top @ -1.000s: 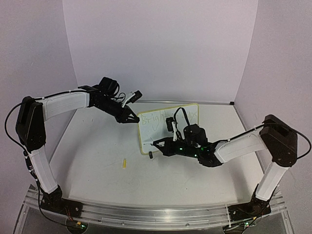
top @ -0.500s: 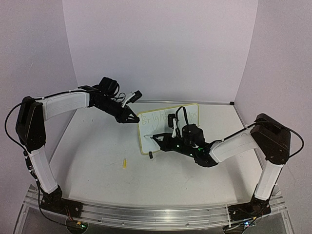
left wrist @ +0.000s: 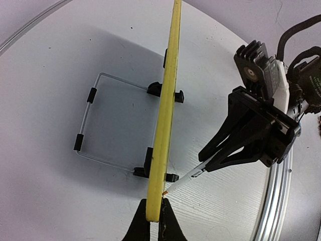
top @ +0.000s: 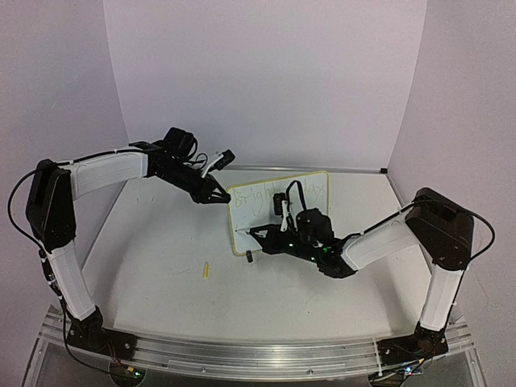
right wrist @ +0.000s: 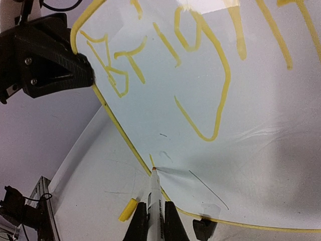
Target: Write a sentence on the whiteboard
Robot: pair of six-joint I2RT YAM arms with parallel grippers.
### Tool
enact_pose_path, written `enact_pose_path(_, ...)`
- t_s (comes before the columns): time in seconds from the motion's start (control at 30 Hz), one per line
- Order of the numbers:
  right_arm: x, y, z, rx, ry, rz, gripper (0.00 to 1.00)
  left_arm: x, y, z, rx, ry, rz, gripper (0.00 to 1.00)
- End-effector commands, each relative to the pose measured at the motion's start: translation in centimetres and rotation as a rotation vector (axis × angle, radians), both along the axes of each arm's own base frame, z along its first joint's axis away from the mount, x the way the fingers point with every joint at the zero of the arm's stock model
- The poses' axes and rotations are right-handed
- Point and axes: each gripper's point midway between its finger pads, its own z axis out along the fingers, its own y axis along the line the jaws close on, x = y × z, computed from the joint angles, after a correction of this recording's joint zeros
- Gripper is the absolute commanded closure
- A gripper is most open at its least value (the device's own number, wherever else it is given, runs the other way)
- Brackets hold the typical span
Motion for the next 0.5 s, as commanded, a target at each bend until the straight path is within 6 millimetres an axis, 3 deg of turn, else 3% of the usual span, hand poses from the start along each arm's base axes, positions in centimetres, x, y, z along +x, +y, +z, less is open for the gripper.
enact_pose_path(0.0, 0.3, 0.3, -0.3, 0.009, 0.010, -0.006, 1.00, 0.1, 0.2, 1.3, 0.000, -0.071, -0.007, 1.00)
enact_pose_path(0.17, 0.6, -0.6, 0.3, 0.006, -0.003, -0.050, 1.00, 0.1, 0.2, 1.4, -0.001, -0.072, -0.007, 1.00)
enact_pose_path(0.47, 1.3, -0.5, 4.2, 0.029, -0.076, -0.070, 1.00, 0.1, 0.1, 1.3, 0.001, -0.070, -0.009, 1.00)
